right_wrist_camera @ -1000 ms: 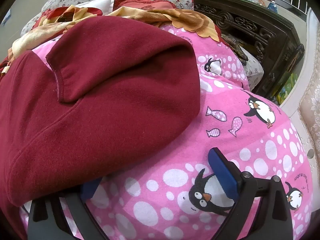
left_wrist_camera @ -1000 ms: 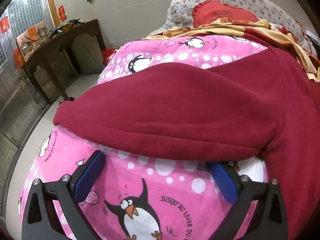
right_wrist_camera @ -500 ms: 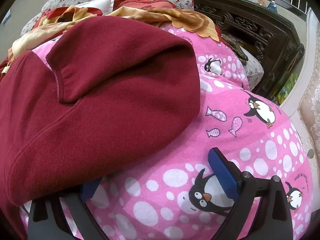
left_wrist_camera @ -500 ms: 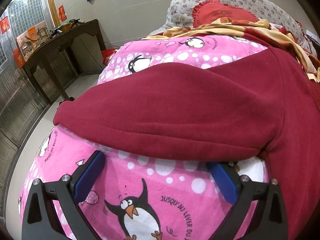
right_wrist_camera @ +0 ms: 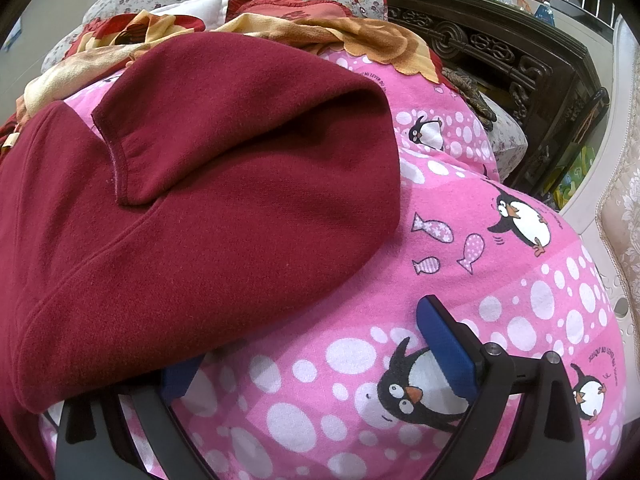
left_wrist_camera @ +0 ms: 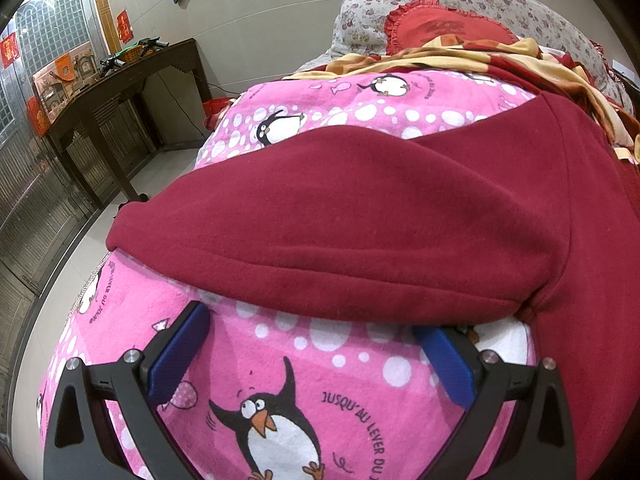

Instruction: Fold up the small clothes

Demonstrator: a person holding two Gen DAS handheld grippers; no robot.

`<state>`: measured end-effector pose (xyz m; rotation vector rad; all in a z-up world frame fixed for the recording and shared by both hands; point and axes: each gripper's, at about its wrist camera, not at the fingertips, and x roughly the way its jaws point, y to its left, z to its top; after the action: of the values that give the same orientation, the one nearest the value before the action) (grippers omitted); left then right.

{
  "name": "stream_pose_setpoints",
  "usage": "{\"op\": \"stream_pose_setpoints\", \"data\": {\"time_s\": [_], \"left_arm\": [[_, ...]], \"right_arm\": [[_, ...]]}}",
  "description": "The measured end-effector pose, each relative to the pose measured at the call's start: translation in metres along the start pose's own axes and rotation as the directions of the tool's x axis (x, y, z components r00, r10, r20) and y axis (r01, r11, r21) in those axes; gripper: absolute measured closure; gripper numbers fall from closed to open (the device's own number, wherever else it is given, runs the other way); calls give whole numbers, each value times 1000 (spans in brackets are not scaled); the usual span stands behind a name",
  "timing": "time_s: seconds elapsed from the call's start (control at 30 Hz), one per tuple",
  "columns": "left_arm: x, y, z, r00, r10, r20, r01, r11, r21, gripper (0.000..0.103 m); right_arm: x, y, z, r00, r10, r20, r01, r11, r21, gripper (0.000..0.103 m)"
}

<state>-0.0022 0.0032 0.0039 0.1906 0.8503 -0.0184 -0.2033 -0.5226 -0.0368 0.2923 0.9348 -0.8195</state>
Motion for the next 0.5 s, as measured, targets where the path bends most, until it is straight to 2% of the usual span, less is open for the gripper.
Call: {"op": "stream_pose_setpoints", "data": {"time_s": [0.5], "left_arm": [[2, -4, 0, 1000, -1, 0, 1, 1000, -1, 0]], "right_arm": [[0, 0, 0, 1000, 2, 0, -2, 1000, 0, 0]]}}
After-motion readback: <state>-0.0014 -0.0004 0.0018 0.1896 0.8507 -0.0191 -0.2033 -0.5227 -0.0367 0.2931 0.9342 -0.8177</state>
